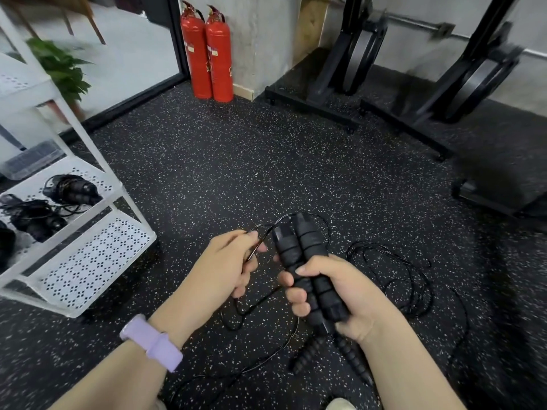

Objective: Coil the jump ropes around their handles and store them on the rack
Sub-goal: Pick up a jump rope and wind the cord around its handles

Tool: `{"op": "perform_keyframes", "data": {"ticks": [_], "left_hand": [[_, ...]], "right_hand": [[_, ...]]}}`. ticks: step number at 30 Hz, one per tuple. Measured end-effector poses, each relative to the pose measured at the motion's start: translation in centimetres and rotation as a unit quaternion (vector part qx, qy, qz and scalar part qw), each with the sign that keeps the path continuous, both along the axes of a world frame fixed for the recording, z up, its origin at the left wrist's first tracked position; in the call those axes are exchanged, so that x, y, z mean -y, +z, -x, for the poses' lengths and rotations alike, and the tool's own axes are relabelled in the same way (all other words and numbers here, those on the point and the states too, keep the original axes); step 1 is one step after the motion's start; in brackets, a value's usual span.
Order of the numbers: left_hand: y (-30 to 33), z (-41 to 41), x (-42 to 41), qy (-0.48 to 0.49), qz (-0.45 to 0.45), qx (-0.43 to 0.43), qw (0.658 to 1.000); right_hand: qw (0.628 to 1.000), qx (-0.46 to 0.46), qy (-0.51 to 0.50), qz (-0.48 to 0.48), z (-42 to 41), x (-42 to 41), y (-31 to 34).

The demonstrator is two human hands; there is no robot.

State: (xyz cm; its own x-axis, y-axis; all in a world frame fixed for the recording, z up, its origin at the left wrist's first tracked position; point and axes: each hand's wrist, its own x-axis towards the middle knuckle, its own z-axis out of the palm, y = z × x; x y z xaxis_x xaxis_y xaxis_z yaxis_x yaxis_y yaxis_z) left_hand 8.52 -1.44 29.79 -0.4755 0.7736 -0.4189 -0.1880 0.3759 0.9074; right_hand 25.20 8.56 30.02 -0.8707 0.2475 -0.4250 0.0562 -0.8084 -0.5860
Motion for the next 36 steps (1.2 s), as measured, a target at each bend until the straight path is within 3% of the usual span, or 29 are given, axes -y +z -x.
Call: {"op": "perform_keyframes", "data": {"ticks": [8, 12, 14, 16, 22, 24, 27, 30, 33, 36], "left_hand": [[-0.1, -0.5, -0.2, 0.072, -0.045, 0.014, 0.996], [0.0, 0.6, 0.3, 0.067, -0.041, -0.168, 0.983], [0.3, 0.6, 0.7, 0.016, -0.061, -0.282, 0.957], [0.5, 0.5, 0.9, -0.041, -0.117, -0.323, 0.938], [0.8, 0.1, 0.7, -0.052, -0.238, -0.156, 0.957], [0.8, -0.7, 0.3, -0.024, -0.215, -0.071, 0.974], [1.2, -2.1, -0.3, 0.088, -0.086, 0.067, 0.990], [1.2, -3.1, -0.4, 0.111, -0.009, 0.015, 0.994], [1.0, -3.3, -0.4, 0.117, 0.009, -0.030, 0.993], [0.5, -2.3, -0.5, 0.131, 0.032, -0.067, 0.989]], "right_hand": [[0.999, -0.032, -0.001, 0.039, 0.8, 0.3, 0.4], [0.994, -0.040, 0.068, 0.082, 0.3, 0.1, 0.6], [0.987, -0.053, 0.120, 0.098, 0.0, 0.2, 0.7], [0.979, -0.067, 0.164, 0.104, -0.1, 0.2, 0.8], [0.968, -0.113, 0.194, 0.115, 0.1, 0.6, 1.2], [0.969, -0.124, 0.186, 0.108, 0.3, 1.1, 1.2], [0.963, -0.168, 0.178, 0.115, 0.8, 1.6, 1.1], [0.964, -0.184, 0.163, 0.104, 1.0, 1.5, 1.2], [0.980, -0.130, 0.140, 0.048, 0.7, 1.3, 1.1], [0.992, -0.045, 0.064, -0.093, 1.1, 1.8, 0.6]]}}
